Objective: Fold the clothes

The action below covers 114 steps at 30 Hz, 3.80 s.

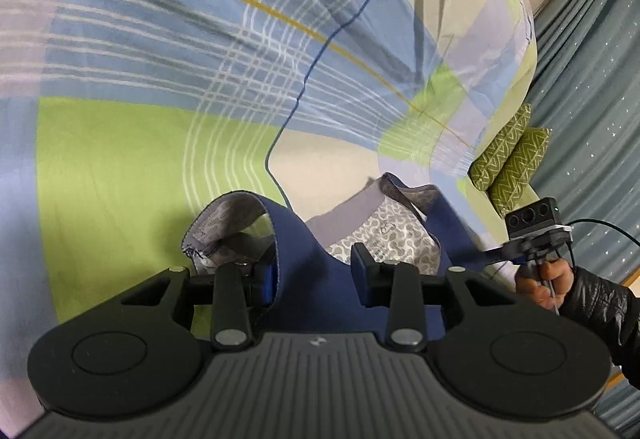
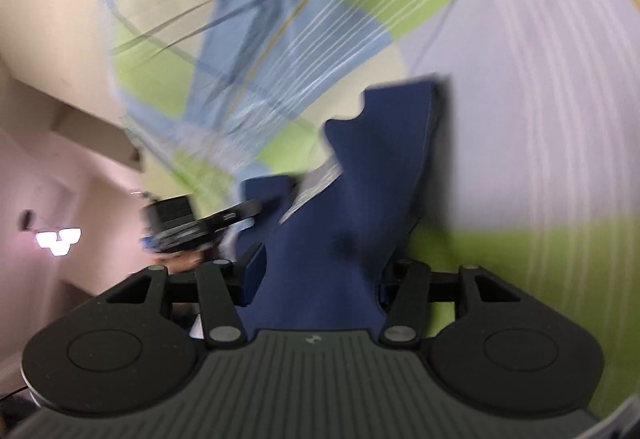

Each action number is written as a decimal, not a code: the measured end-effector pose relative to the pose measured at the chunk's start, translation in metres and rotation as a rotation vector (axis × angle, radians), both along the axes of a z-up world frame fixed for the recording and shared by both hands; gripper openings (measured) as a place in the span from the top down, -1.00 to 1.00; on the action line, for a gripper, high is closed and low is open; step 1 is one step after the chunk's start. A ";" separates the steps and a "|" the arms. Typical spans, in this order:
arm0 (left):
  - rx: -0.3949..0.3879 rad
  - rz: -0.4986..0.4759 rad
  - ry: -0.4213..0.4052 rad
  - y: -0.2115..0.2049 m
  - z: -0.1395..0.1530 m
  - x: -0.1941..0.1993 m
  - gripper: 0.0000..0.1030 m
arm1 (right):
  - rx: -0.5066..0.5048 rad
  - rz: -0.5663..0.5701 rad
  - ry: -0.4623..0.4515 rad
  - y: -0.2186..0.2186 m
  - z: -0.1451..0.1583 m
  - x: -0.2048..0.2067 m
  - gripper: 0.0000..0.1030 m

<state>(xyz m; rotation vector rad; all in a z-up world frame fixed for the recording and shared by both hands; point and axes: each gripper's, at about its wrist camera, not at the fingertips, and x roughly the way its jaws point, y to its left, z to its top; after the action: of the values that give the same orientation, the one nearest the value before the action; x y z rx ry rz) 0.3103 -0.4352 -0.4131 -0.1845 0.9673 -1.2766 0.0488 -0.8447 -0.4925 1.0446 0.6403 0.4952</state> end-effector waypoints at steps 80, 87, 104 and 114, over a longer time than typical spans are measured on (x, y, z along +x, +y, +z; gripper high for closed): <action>0.074 -0.123 -0.391 0.123 0.069 -0.167 0.86 | -0.691 -0.012 -0.377 0.109 0.127 -0.136 0.94; 0.182 -0.105 -0.366 0.151 0.049 -0.209 0.73 | -0.823 0.081 -0.223 0.152 0.075 -0.202 0.89; 0.182 -0.017 -0.369 0.159 0.059 -0.222 0.08 | -0.545 -0.239 -0.127 0.120 0.053 -0.263 0.17; 0.275 -0.006 -0.308 0.162 0.038 -0.225 0.75 | -0.563 -0.138 -0.002 0.135 0.033 -0.232 0.94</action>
<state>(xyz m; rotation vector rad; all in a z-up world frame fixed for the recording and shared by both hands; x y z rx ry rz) 0.0857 -0.2731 -0.3747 0.2235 0.8647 -1.1238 -0.1830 -0.7098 -0.4595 0.5486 0.6504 0.1749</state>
